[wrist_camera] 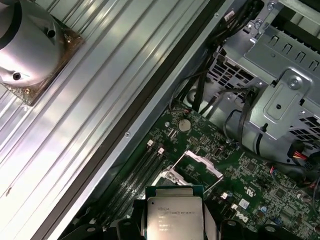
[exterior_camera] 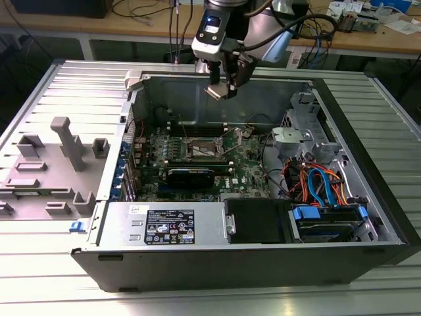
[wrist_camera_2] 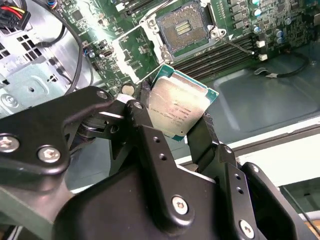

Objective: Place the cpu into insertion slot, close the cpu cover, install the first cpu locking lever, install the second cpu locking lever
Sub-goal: 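Place the cpu into insertion slot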

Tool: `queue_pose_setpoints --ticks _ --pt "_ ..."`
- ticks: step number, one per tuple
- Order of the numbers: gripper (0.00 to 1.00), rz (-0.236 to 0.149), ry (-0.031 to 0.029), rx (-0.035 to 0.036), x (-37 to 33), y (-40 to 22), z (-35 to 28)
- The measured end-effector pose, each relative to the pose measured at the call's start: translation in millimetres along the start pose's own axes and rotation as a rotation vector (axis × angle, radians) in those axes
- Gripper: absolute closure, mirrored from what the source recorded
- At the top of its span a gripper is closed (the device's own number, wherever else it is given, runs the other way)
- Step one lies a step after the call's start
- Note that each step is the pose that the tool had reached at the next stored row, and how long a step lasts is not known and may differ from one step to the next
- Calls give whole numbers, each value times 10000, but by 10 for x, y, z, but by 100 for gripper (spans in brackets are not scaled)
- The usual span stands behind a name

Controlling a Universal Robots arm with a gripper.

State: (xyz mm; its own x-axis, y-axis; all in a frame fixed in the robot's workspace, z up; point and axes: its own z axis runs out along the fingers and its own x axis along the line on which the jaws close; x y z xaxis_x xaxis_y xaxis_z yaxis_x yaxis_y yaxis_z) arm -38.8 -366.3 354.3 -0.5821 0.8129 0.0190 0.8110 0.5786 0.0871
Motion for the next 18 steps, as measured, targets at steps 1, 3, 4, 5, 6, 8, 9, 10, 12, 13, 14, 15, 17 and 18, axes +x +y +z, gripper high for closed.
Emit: queue_pose_setpoints --ticks 1,3,4,5,6,8,9,10,12,13,14,15,17,18 --pt "45 124 -10 -3 1 -1 3" --pt "45 291 -25 -6 1 -3 7" --pt "45 442 -38 -8 2 -4 11" --pt "45 538 -47 -11 3 -6 14" --pt "45 619 -54 -12 3 -7 16" --pt "45 784 -69 -15 5 -9 19" --pt "45 830 -72 -16 5 -10 20" --pt "45 882 -77 -17 6 -12 21" --pt "45 936 -82 -18 9 -15 22" --pt "45 955 -84 -18 10 -17 22" --pt "45 967 -85 -19 10 -17 22" --pt "45 978 -86 -20 10 -18 23" --pt "45 993 -87 -19 11 -18 25" --pt "45 998 -87 -19 11 -19 26"
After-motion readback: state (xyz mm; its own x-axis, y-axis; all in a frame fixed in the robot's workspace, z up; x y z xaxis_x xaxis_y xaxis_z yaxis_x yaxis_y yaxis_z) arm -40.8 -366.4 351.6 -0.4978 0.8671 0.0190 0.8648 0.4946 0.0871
